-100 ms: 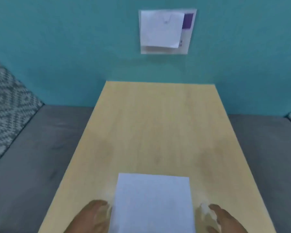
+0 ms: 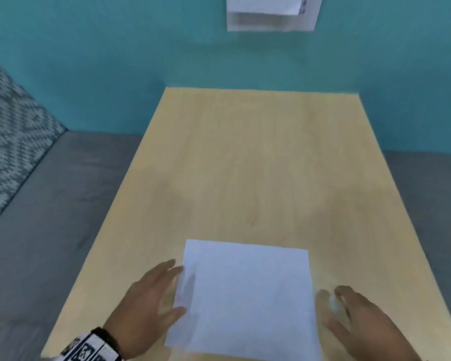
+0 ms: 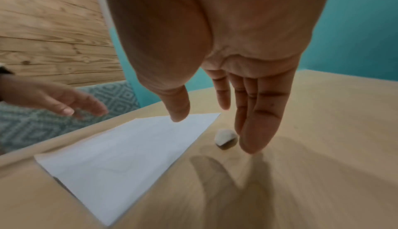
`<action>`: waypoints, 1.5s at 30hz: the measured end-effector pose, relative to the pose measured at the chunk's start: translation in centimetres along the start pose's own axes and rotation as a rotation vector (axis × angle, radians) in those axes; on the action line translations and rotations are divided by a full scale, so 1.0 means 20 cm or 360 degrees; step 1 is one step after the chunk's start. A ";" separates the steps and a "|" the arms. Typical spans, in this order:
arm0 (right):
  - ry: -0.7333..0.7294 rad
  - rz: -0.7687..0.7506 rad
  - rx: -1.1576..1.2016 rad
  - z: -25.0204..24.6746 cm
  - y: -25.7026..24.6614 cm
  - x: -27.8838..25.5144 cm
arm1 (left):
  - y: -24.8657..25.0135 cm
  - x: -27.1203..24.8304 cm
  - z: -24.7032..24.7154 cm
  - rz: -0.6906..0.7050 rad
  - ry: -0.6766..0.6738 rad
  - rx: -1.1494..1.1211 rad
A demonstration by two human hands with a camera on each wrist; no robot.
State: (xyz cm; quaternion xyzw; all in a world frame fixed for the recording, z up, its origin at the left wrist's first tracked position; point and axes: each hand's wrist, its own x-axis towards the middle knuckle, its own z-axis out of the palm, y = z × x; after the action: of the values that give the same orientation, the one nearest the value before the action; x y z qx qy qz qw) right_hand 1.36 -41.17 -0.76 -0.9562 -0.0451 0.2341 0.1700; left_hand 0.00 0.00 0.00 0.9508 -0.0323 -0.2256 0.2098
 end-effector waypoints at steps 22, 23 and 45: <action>0.0266 -0.0776 -0.0116 0.01 -0.41 0.07 | 0.09 0.12 0.17 0.0247 -0.0037 0.0771; 0.0255 -0.0817 -0.0145 0.04 -0.48 0.09 | 0.09 0.15 0.16 0.0235 -0.0045 0.0752; 0.0036 -0.0885 -0.0488 0.36 -0.96 0.57 | -0.07 0.43 0.22 0.0509 -0.0139 0.0963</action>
State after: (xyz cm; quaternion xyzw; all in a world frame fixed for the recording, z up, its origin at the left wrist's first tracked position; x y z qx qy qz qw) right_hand 8.01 -19.04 -4.98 -0.9242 -0.3377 0.1586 0.0819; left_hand 5.66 -1.69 -7.68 0.9423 -0.2554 -0.2105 -0.0504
